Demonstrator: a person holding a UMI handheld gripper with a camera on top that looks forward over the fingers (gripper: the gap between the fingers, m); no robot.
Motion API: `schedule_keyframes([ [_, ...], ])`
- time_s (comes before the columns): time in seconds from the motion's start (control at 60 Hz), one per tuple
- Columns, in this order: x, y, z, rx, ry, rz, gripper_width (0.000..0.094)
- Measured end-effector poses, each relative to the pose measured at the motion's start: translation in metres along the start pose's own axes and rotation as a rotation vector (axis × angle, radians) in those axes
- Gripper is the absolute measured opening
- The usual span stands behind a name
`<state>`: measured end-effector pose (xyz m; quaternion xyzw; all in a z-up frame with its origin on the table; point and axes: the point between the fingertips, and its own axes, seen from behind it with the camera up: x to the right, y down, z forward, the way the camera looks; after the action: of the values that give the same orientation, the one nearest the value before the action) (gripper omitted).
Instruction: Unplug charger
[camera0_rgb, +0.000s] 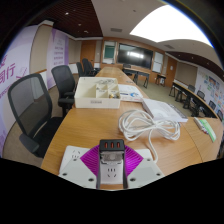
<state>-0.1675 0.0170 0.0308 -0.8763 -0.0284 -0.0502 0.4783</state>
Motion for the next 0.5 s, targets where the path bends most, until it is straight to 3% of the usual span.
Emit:
schedule_keyframes([
  [0.067,0.003,-0.02,-0.009,0.033,-0.003,0.039,0.0284],
  [0.217,0.022,-0.179,-0.088,0.35,-0.043,0.065,0.0279],
  [0.3,0.052,-0.229,-0.119,0.462,-0.036,0.064,0.0279],
  [0.35,0.068,-0.245,-0.12,0.477,-0.022,0.066,0.028],
  [0.417,0.106,-0.227,-0.111,0.46,-0.006,0.074,0.0279],
  [0.5,0.141,-0.197,-0.081,0.365,0.033,0.08,0.0278],
])
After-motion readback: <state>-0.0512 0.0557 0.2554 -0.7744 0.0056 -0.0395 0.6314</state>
